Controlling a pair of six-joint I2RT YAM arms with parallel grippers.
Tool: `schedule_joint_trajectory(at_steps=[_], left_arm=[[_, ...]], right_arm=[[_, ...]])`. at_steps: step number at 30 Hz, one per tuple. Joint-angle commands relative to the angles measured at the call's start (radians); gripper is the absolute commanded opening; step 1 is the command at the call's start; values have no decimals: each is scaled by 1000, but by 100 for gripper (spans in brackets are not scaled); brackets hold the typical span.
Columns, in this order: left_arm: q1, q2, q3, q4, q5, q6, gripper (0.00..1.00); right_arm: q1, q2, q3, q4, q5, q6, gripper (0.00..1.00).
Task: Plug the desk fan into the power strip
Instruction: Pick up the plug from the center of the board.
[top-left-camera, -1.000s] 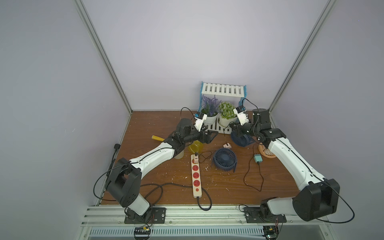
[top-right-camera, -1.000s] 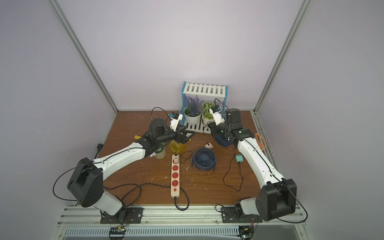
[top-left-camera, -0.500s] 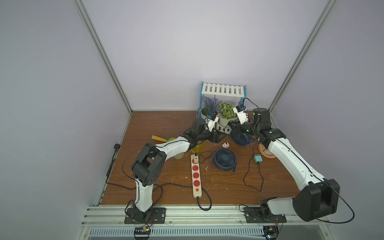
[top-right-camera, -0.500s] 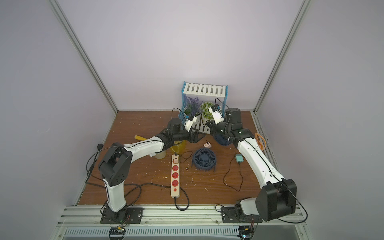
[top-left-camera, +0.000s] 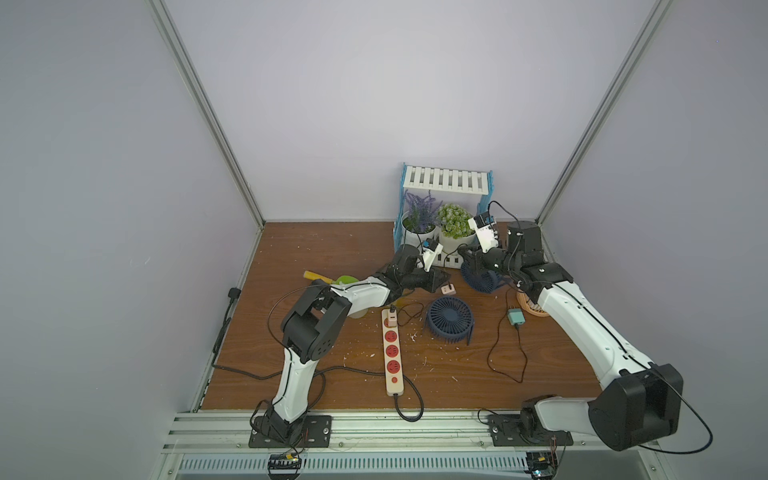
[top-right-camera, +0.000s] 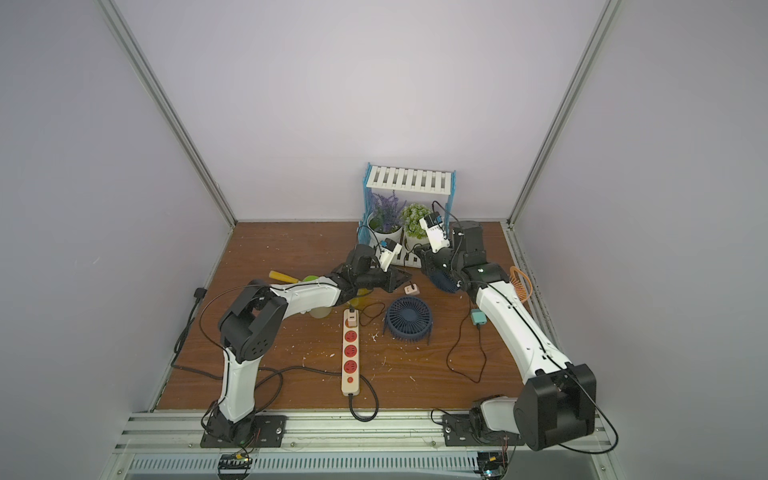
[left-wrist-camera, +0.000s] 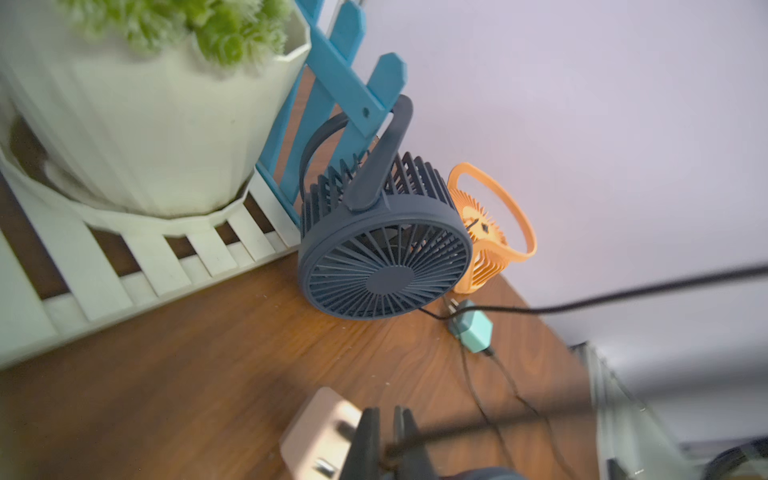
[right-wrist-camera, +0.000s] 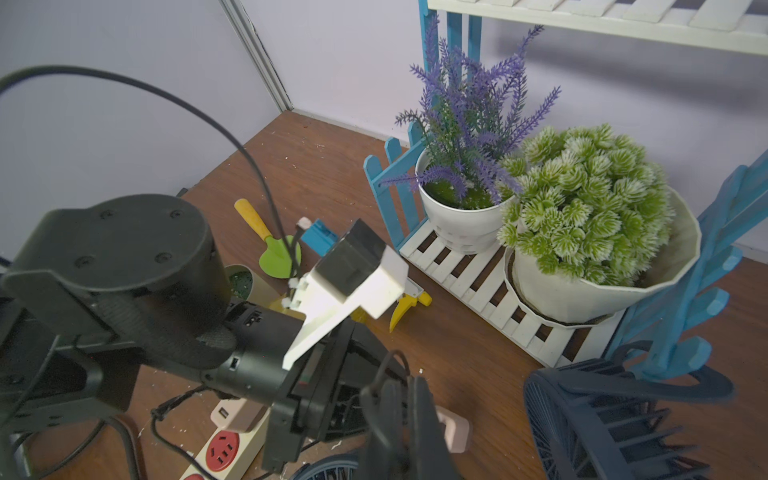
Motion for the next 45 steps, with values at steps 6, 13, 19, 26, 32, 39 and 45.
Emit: schedule_joint_trajectory(at_steps=[6, 13, 19, 26, 32, 39, 45], left_arm=[[-5, -194, -38, 91, -111, 60, 0], [52, -353, 63, -232, -94, 80, 0], [75, -475, 157, -617, -120, 175, 0], [83, -552, 180, -866, -81, 155, 0], [83, -609, 136, -925, 38, 197, 0], [83, -673, 116, -1039, 176, 293, 0], [80, -690, 109, -1056, 238, 278, 0]], right_arm=[[-29, -100, -89, 45, 99, 79, 26], [-30, -185, -22, -33, 13, 127, 76], [-26, -288, -50, -7, -248, 174, 94], [103, -367, -80, -84, -215, 182, 90], [276, -339, -186, 26, -218, 225, 73], [323, -292, -281, 208, -251, 224, 66], [346, -242, -285, 349, -299, 260, 49]])
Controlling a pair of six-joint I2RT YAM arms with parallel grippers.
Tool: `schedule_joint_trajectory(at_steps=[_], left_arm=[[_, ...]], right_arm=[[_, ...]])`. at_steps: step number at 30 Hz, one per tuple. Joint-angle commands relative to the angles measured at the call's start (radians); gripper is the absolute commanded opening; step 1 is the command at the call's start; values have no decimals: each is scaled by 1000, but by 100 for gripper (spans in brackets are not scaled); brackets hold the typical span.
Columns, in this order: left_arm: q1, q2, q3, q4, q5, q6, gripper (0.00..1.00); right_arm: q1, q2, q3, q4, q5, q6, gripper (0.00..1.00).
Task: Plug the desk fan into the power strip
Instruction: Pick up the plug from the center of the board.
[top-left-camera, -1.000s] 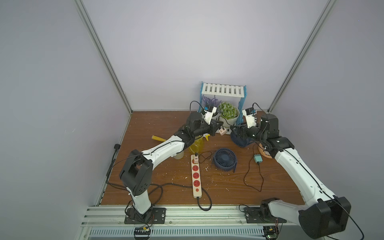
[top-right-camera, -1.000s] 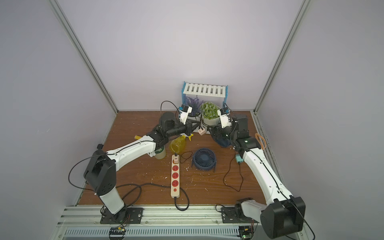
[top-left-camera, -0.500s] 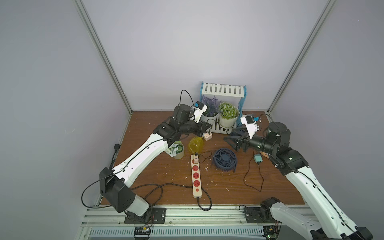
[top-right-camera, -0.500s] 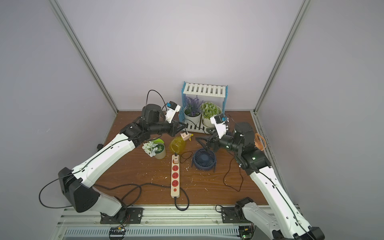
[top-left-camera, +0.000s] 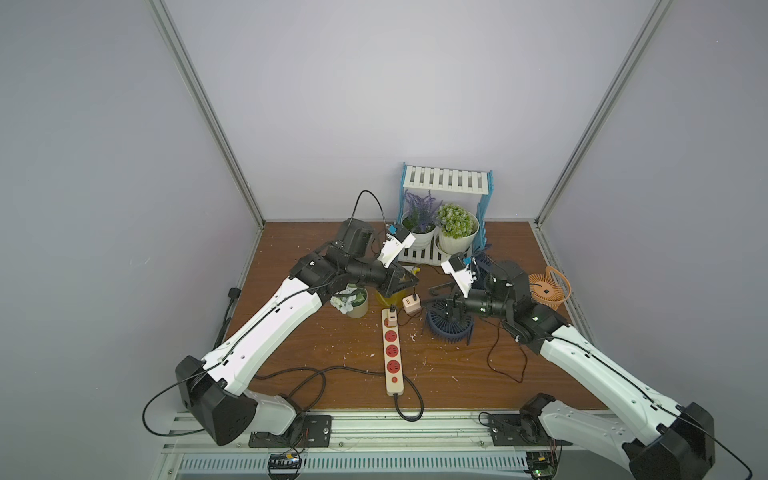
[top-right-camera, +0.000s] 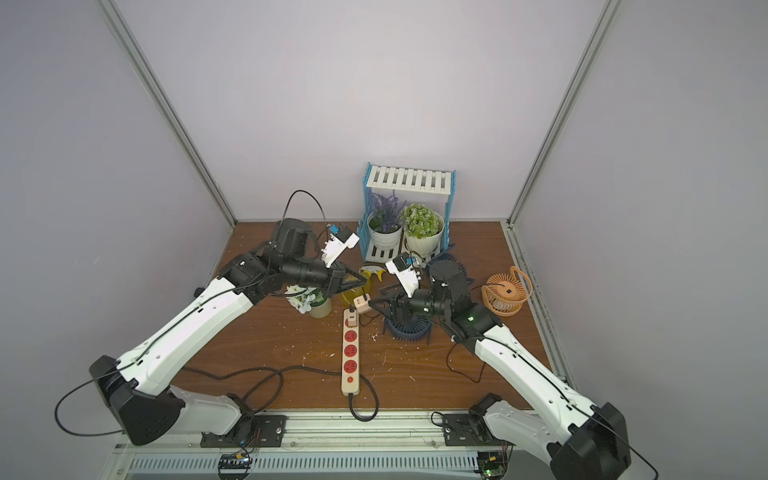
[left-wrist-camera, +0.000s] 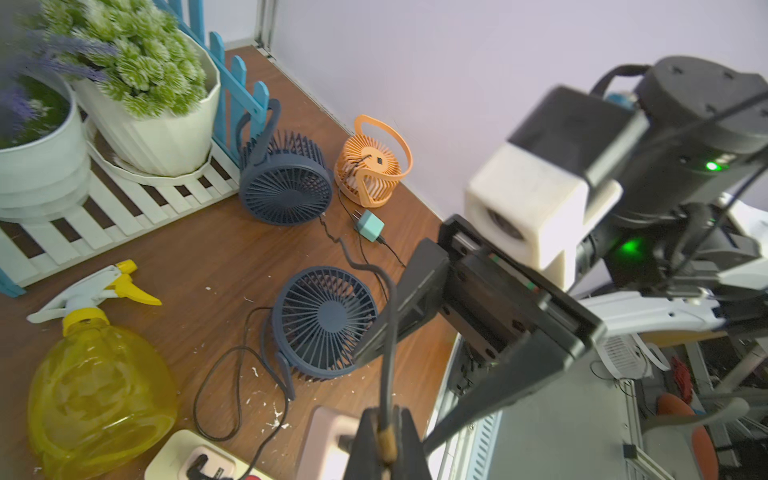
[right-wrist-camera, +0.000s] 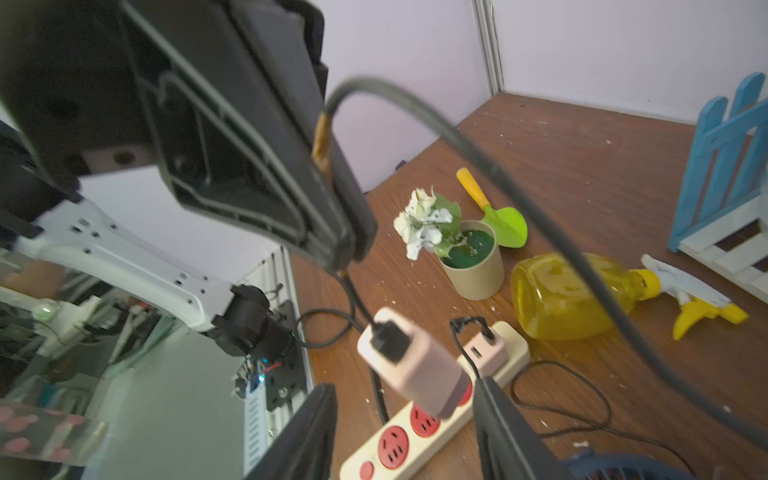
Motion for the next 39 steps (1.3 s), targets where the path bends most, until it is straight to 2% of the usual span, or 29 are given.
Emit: schedule_joint_trajectory(at_steps=[1, 7, 13, 14, 18, 21, 22, 26, 27, 28, 30, 39], left_arm=[[5, -18, -14, -19, 77, 18, 0], [-2, -18, -14, -19, 64, 14, 0], [-2, -27, -31, -1, 47, 1, 0], [-1, -27, -35, 5, 53, -5, 0], [-2, -29, -57, 49, 72, -40, 0], [-3, -45, -87, 119, 51, -93, 0], [-3, -58, -109, 166, 24, -126, 7], [-2, -150, -249, 384, -73, -243, 77], [-1, -173, -279, 423, -99, -256, 87], [0, -193, -314, 456, -123, -266, 93], [4, -228, -376, 498, -140, -263, 97], [19, -298, -543, 591, -59, -180, 98]], right_arm=[[19, 21, 9, 145, -45, 26, 48], [42, 71, 40, 190, -145, 70, 40], [48, 50, 25, 184, -152, 84, 32], [48, 49, 26, 183, -150, 88, 28], [54, 52, 23, 193, -144, 117, 2], [55, 47, 9, 193, -108, 120, 0], [56, 41, 1, 200, -94, 126, 0], [55, 12, -50, 265, 10, 188, 0], [56, 5, -61, 283, 49, 216, 0], [55, 3, -71, 304, 85, 240, 0], [55, 9, -78, 348, 104, 299, 0], [6, 66, -25, 566, -24, 567, 0]])
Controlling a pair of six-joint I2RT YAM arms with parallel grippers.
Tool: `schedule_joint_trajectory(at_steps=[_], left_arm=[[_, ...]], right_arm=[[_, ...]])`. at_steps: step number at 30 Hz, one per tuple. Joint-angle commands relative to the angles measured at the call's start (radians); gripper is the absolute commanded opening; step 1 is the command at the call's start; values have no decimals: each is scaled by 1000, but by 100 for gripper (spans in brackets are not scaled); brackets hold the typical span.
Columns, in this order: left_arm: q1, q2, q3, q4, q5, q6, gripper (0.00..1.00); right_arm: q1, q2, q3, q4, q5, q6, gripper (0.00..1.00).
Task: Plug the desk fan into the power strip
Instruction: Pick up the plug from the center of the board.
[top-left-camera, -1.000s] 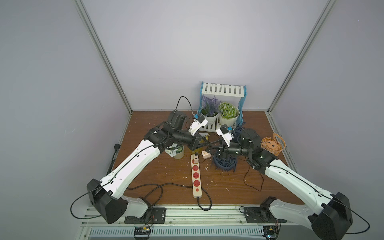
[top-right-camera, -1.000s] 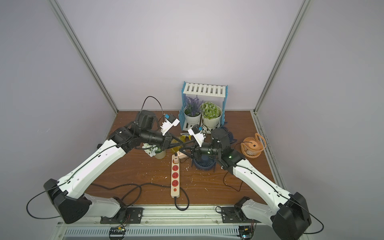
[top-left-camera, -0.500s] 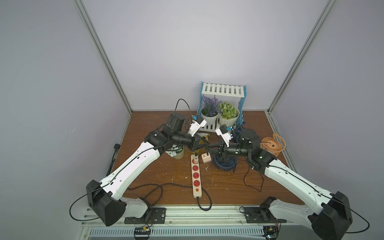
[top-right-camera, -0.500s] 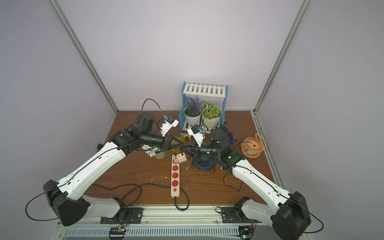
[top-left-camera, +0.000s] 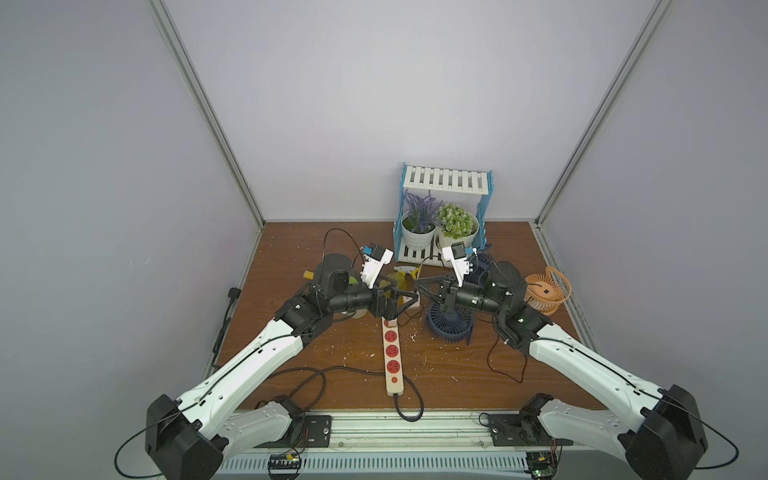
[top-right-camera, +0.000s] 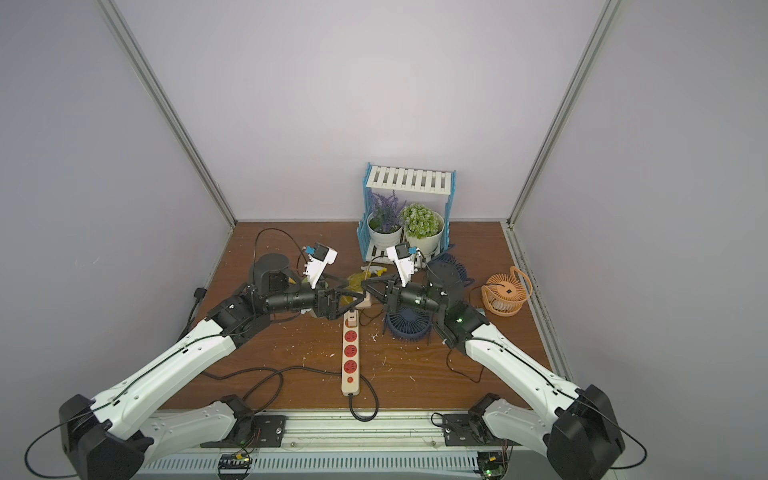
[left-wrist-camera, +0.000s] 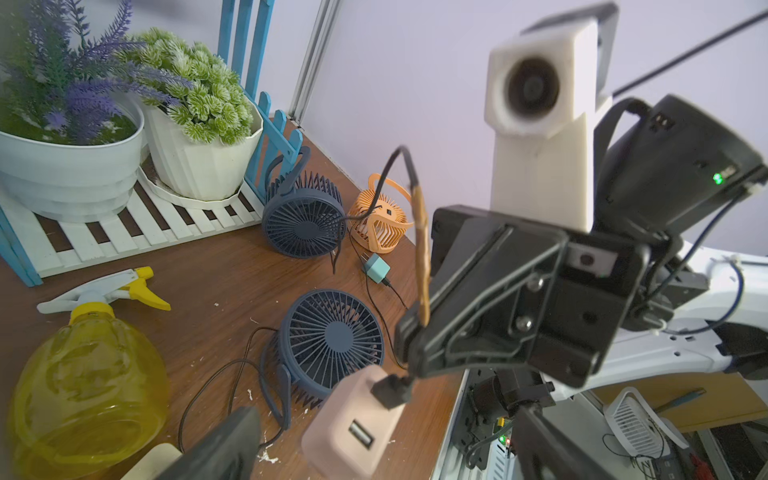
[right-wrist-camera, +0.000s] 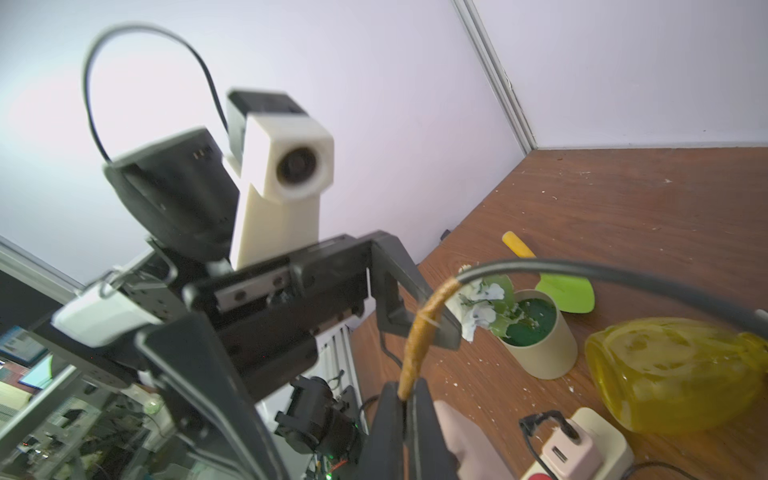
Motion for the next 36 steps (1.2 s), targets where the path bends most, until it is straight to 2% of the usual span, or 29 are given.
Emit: schedule_joint_trajectory(at_steps=[1, 5, 8, 16, 24, 28, 33, 35, 36], left_arm=[[11, -24, -49, 104, 35, 29, 98], [12, -34, -92, 188, 85, 20, 98], [12, -29, -98, 235, 124, 13, 93], [12, -10, -99, 298, 169, 23, 65], [12, 17, -82, 329, 224, 30, 50], [12, 18, -89, 329, 247, 43, 44], [10, 13, -84, 285, 251, 70, 26], [11, 10, -78, 234, 249, 94, 19], [11, 9, -76, 210, 252, 106, 16]], right_arm=[[-22, 11, 36, 161, -61, 166, 0], [-27, 35, 49, 238, -108, 273, 0], [-28, 48, 57, 279, -133, 343, 0], [-29, 53, 65, 326, -155, 410, 0], [-32, 62, 78, 353, -183, 447, 0], [-40, 61, 79, 344, -185, 440, 0], [-64, 56, 76, 295, -202, 400, 0], [-75, 25, 85, 206, -208, 264, 0], [-76, -3, 106, 73, -199, 133, 6]])
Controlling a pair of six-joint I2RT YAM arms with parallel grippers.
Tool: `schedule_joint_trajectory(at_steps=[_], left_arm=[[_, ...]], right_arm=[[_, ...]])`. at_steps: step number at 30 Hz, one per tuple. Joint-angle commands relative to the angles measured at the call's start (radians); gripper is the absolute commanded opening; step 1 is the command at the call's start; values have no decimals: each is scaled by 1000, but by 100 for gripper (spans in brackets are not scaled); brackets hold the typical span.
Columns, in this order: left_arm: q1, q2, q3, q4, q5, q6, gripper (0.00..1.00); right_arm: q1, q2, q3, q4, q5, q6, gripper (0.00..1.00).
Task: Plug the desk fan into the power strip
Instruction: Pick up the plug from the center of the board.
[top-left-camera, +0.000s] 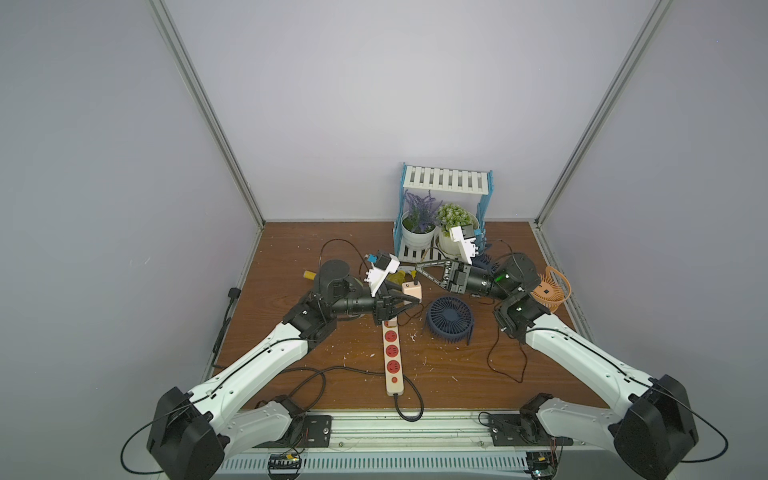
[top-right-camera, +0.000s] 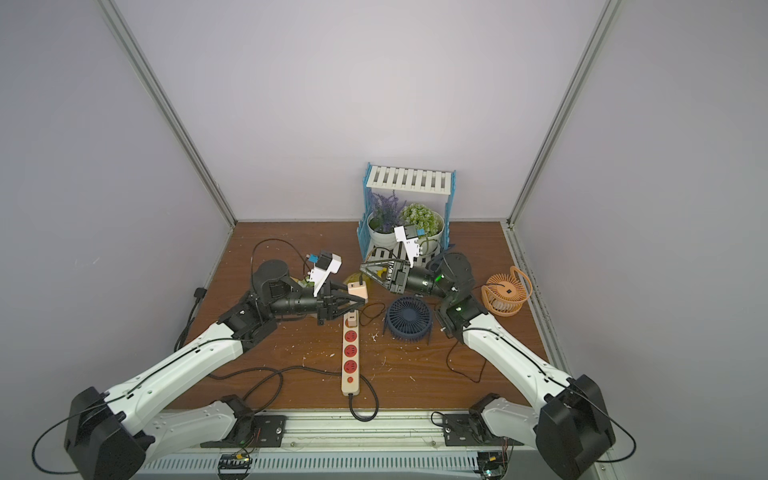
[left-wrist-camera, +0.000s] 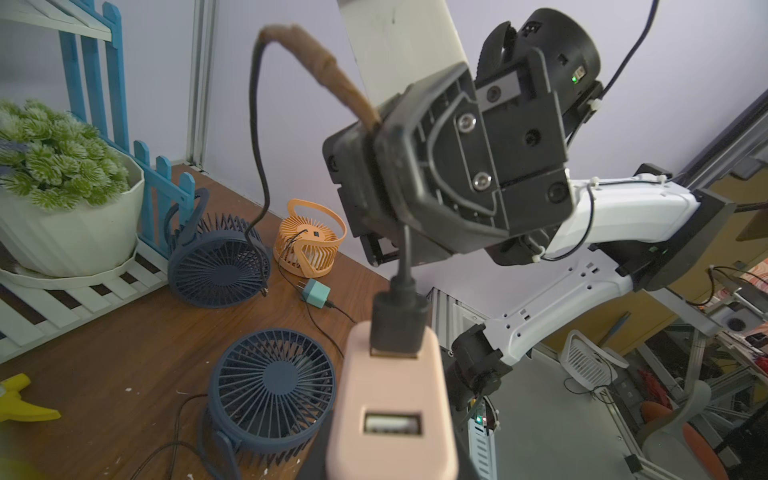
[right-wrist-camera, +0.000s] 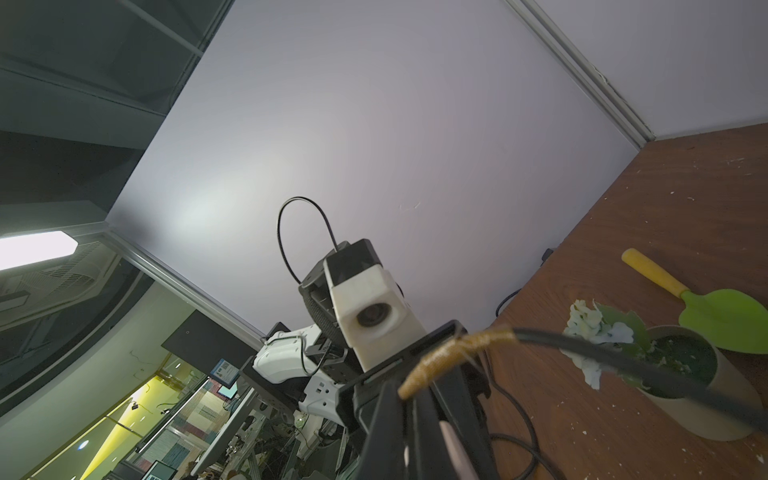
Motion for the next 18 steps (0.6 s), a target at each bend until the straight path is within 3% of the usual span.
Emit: schedule_joint_trajectory(at_steps=[1, 4, 7, 9, 13, 18], left_arm=[[8, -10, 22, -79, 26, 57, 13], [9, -18, 45, -196, 35, 112, 5], [8, -22, 82, -354, 42, 190, 5], [8, -14, 112, -455, 52, 243, 5], [7, 11, 170, -593, 89, 312, 5], [-3, 34, 217, -683, 112, 357, 5]], right_arm=[[-4, -80, 77, -302, 9, -340, 12], [17, -133, 146, -697, 75, -730, 31], [20, -150, 153, -860, 63, -899, 60], [22, -149, 141, -912, 54, -977, 70], [39, -118, 143, -940, -56, -1031, 74], [67, -69, 160, -935, -105, -1044, 73]])
